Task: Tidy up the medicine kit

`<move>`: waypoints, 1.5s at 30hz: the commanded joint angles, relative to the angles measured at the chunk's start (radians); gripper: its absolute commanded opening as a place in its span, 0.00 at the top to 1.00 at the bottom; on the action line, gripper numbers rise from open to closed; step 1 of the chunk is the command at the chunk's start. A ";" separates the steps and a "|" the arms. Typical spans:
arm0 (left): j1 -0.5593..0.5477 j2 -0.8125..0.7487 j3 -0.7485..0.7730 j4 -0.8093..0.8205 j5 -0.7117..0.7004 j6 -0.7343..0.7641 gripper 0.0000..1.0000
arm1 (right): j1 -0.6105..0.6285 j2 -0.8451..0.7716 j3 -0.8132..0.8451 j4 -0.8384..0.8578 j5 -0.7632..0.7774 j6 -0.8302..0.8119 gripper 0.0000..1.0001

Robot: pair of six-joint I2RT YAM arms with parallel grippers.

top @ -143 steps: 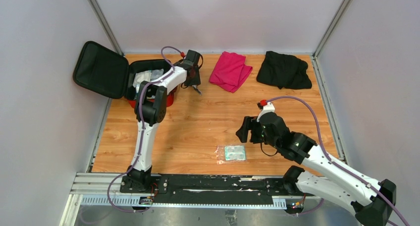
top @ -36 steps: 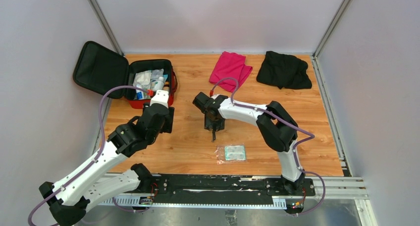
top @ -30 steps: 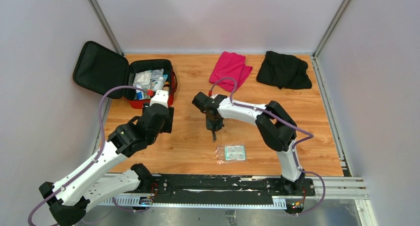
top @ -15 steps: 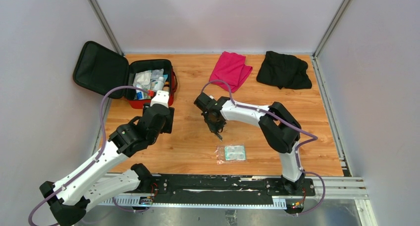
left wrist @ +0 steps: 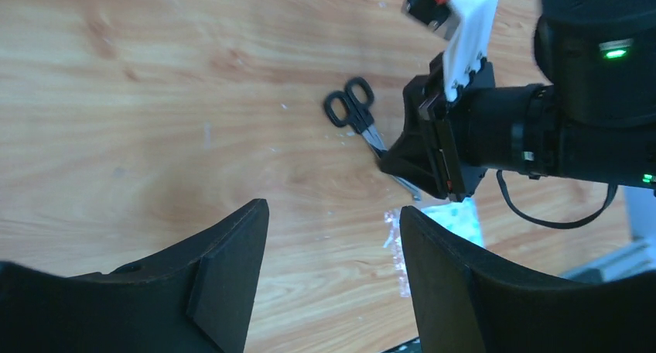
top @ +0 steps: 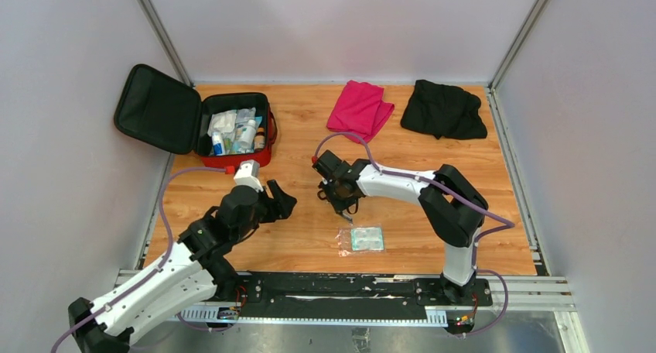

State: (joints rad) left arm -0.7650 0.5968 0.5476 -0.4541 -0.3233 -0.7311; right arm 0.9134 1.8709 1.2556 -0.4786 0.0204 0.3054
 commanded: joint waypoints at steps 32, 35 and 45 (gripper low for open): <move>0.198 0.842 -0.233 1.047 0.433 -0.427 0.41 | -0.017 -0.058 -0.116 0.127 -0.149 0.017 1.00; 0.208 0.949 -0.244 1.187 0.478 -0.473 0.45 | -0.018 -0.058 -0.115 0.129 -0.153 0.019 1.00; 0.233 1.320 -0.310 1.764 0.583 -0.629 0.86 | -0.021 -0.059 -0.125 0.127 -0.148 0.015 1.00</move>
State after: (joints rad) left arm -0.5373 1.8137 0.2790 1.1168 0.2203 -1.3121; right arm 0.9001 1.8164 1.1606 -0.3351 -0.1223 0.3210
